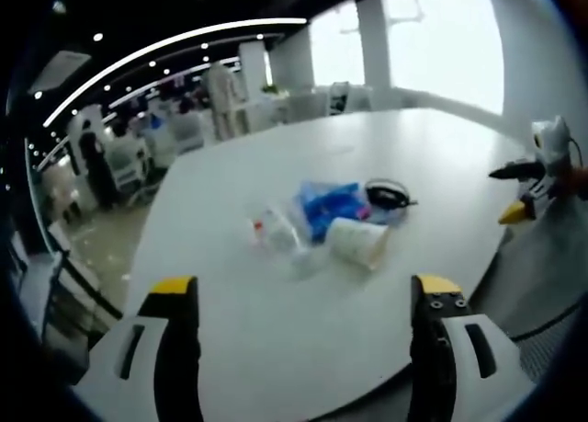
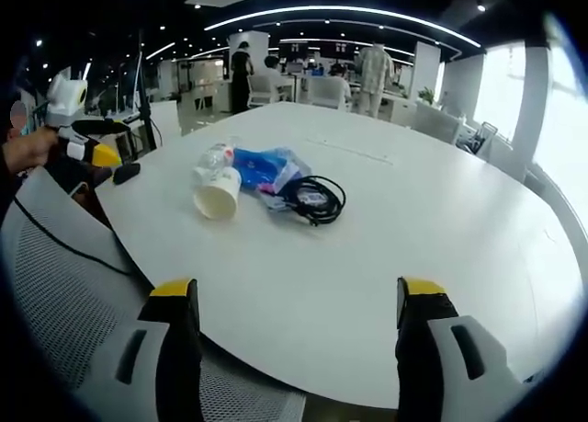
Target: Arrange the tabletop items into an orderly group along one side of the table until the central work area is clear of visible clutter.
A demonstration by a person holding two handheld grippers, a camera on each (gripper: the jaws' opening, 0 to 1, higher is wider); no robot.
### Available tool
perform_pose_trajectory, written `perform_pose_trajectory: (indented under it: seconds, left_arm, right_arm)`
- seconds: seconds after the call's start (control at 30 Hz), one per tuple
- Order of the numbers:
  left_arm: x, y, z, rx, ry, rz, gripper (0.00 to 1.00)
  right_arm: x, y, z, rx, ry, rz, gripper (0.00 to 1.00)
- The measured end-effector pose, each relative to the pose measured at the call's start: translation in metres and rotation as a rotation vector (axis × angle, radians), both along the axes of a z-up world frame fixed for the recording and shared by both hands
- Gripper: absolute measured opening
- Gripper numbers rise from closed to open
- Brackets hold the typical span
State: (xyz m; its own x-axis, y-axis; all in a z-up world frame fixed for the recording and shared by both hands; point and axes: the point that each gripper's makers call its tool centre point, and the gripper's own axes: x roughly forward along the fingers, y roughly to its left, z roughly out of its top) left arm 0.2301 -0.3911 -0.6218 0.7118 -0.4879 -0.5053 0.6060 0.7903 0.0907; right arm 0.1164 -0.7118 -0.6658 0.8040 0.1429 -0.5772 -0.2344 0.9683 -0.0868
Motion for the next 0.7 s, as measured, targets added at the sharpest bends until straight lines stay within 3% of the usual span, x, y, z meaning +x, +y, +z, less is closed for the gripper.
perform_pose_trajectory:
  seconds: [0.13,0.33,0.5,0.7]
  left_arm:
    - [0.008,-0.010,0.004,-0.034,-0.002,-0.011,0.93]
    - [0.019,-0.019,0.006,-0.013,-0.012,-0.024,0.93]
    - [0.028,-0.023,0.011,-0.081,0.003,0.023,0.93]
    - [0.040,-0.023,0.002,-0.059,0.021,0.038,0.92]
  right_arm:
    - [0.001,-0.004,0.001,-0.001,0.000,-0.019,0.88]
    - [0.001,-0.007,0.001,-0.004,-0.002,-0.034,0.88]
    - [0.001,-0.007,0.001,-0.003,0.000,-0.037,0.88]
    - [0.002,-0.007,0.002,0.006,-0.006,-0.044,0.88]
